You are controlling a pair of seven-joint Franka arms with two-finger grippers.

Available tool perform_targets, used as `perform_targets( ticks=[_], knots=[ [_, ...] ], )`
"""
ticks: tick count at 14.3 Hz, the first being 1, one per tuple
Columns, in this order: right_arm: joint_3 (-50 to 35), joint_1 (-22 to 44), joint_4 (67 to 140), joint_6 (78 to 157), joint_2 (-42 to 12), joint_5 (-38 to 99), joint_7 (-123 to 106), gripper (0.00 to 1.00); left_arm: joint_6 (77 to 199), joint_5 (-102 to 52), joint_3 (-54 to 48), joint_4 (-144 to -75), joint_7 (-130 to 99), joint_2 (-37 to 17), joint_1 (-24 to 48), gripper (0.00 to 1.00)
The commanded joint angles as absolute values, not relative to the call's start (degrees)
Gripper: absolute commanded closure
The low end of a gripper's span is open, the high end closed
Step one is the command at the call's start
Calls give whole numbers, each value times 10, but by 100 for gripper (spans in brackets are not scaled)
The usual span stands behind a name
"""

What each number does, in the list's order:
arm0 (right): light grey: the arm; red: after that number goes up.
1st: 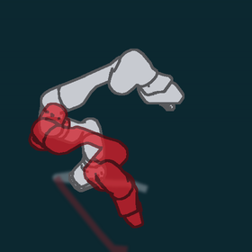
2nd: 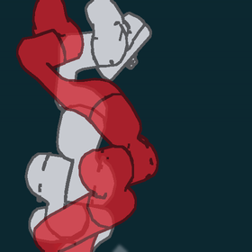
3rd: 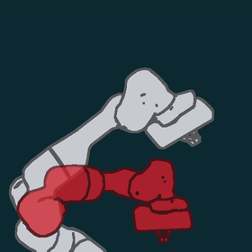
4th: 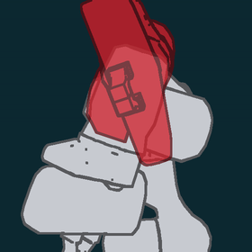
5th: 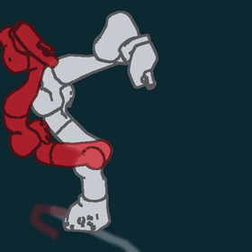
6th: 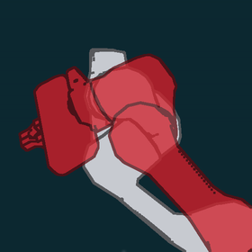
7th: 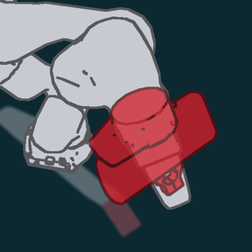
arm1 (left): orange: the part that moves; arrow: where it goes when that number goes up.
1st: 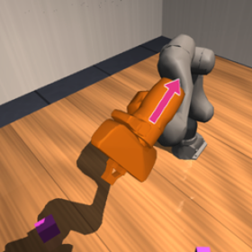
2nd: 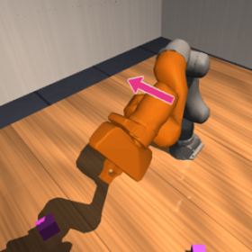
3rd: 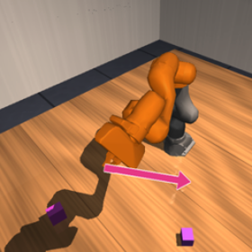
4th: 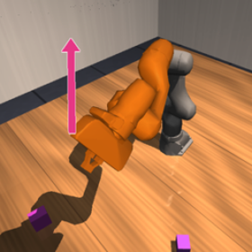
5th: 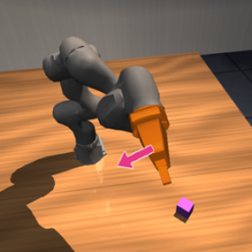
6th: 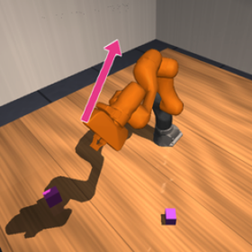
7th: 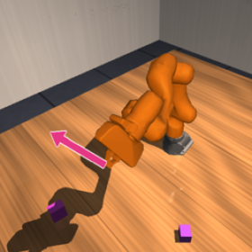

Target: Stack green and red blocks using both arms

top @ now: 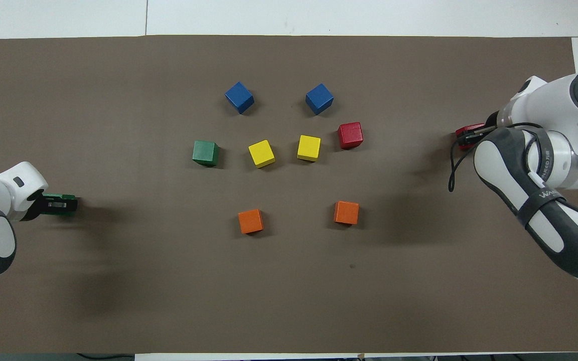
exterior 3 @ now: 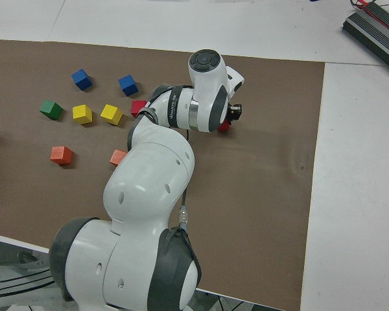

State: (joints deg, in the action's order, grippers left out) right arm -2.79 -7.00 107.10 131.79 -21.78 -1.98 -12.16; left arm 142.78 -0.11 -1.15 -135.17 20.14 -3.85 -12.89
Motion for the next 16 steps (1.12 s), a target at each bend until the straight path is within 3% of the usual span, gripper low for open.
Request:
perform_targets(
  ticks=[1,8,9,11,16],
  knots=[
    [-36,-79,1078,1334,-217,-23,-134,100,1458,-7,-13,-1367,225,-42,-139,100],
    [-36,-80,1078,1334,-221,-23,-132,100,1467,-7,-13,-1367,245,-47,-143,100],
    [-36,-80,1078,1334,-221,-23,-131,100,1467,-7,-13,-1367,253,-47,-143,83],
    [-36,-80,1078,1335,-222,-23,-131,100,1467,-7,-13,-1367,257,-47,-143,1],
    [-36,-80,1084,1350,-225,-23,-131,100,1450,-7,-13,-1353,258,-48,-142,0]
  ],
)
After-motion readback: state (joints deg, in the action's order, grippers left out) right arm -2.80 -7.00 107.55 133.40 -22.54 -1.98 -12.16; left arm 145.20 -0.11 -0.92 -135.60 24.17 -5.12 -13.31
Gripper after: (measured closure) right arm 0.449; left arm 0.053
